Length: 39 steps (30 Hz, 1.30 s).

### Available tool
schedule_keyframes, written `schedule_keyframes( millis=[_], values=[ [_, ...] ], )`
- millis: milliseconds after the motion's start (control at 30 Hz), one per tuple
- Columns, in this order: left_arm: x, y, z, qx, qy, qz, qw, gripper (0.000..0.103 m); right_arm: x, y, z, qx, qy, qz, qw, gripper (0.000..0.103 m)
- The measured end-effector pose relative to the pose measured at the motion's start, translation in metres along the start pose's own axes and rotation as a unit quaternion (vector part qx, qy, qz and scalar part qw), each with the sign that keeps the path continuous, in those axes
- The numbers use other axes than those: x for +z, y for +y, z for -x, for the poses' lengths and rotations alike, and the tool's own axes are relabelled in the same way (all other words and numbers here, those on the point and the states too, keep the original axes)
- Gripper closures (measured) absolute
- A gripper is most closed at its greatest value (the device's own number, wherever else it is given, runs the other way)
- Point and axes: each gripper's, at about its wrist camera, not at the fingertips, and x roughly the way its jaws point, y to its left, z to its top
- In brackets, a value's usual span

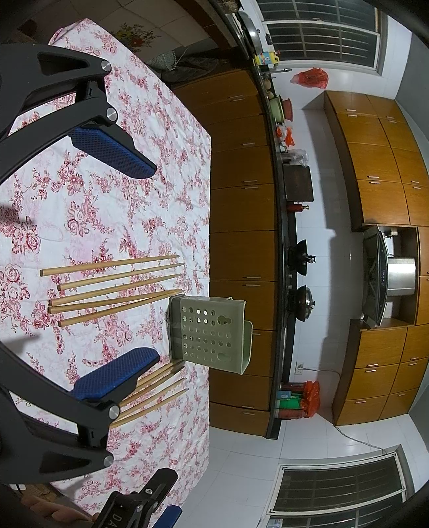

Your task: Organize utensils

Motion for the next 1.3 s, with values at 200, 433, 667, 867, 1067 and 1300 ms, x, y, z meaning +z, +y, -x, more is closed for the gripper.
schedule_keyframes(
  millis=[200,433,667,867,1067,1300],
  values=[
    [-0.0003,0.0022,-0.0001,0.000,0.000,0.000,1.0000,0.002,-0.0002,-0.0001,-0.0002,0.000,0.000,0.000,1.000,0.004],
    [-0.0006,0.0046,-0.0002,0.000,0.001,0.000,1.0000,0.002,-0.0001,-0.0004,-0.0003,0.000,0.000,0.000,1.000,0.004],
    [-0.0005,0.0061,-0.0004,0.000,0.001,0.000,1.0000,0.002,0.0000,-0.0007,-0.0004,0.000,0.001,0.000,1.000,0.004],
    [0.0000,0.0061,-0.0007,0.000,0.001,0.000,1.0000,0.002,-0.0002,-0.0012,-0.0004,0.000,0.001,0.000,1.000,0.004],
    [0.0005,0.0061,-0.0010,0.000,0.001,0.000,1.0000,0.002,-0.0003,-0.0011,-0.0006,0.001,0.001,0.000,1.000,0.004],
    [0.0011,0.0061,-0.0014,0.000,0.002,0.000,1.0000,0.002,-0.0005,-0.0007,-0.0011,0.000,0.001,0.000,1.000,0.004]
  ],
)
